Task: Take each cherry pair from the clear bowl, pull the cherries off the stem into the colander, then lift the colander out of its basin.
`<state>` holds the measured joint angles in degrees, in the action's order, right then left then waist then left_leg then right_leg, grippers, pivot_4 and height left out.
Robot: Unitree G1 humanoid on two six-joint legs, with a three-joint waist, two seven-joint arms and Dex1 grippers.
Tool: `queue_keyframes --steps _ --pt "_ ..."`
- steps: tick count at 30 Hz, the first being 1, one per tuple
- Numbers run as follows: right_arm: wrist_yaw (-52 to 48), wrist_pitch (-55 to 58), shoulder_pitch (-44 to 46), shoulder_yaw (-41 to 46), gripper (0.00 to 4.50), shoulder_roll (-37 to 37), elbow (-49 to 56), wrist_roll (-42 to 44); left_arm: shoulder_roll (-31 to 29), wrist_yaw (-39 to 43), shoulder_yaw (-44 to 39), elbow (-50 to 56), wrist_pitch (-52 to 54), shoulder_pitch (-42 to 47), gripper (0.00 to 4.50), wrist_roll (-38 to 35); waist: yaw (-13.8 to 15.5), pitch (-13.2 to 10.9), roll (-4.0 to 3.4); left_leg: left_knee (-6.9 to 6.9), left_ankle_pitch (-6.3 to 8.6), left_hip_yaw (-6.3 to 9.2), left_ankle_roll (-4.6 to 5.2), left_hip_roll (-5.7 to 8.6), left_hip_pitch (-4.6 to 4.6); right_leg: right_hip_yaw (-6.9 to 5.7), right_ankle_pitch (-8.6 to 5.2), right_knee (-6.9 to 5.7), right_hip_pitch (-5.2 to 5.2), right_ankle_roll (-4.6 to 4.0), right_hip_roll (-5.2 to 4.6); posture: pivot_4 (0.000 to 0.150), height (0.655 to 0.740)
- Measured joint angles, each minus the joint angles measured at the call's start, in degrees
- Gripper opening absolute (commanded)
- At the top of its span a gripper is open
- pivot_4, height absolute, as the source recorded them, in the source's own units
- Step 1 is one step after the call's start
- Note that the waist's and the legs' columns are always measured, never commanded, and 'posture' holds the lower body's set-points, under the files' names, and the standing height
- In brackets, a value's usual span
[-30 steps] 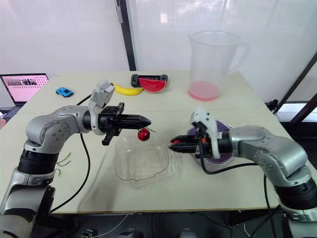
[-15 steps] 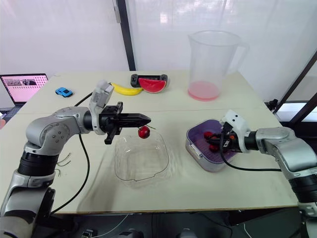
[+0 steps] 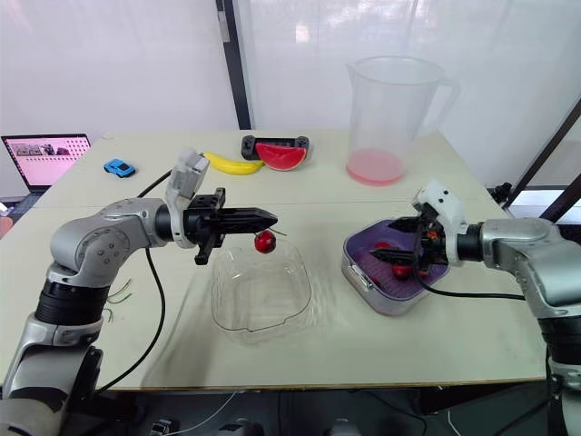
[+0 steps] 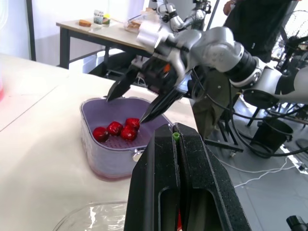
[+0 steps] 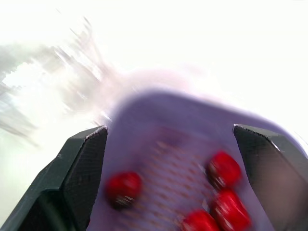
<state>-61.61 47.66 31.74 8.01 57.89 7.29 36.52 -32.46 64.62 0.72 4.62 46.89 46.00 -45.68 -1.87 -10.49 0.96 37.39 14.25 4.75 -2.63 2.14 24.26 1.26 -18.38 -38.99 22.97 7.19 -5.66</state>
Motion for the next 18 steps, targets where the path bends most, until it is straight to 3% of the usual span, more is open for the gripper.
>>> queue_keyframes --steps 5,11,18 --pt "-0.1 5.28 4.39 1.69 4.44 -3.44 8.71 9.36 0.62 -0.1 -0.13 -0.01 0.02 0.66 0.0 -0.12 -0.12 0.0 0.0 0.01 0.0 0.04 0.01 -0.02 -0.01 -0.04 0.0 0.01 -0.04 0.0 0.01 0.15 0.74" --pt "9.66 3.88 9.64 -10.59 4.44 -18.59 11.17 4.94 1.64 -0.27 -0.43 -0.05 0.17 1.68 0.0 -0.52 -0.47 0.0 0.0 0.0 -0.19 0.07 -0.32 -0.01 0.07 -0.03 0.0 -0.06 0.09 0.0 0.01 0.15 0.74" --pt "14.86 3.32 11.21 -14.61 4.44 -25.68 14.14 3.52 1.47 -0.39 -0.45 -0.01 0.36 1.68 0.0 -0.62 -0.32 0.0 0.0 0.05 -0.2 0.11 -0.35 0.02 0.12 -0.07 0.0 -0.07 0.11 0.0 -0.04 0.15 0.74"
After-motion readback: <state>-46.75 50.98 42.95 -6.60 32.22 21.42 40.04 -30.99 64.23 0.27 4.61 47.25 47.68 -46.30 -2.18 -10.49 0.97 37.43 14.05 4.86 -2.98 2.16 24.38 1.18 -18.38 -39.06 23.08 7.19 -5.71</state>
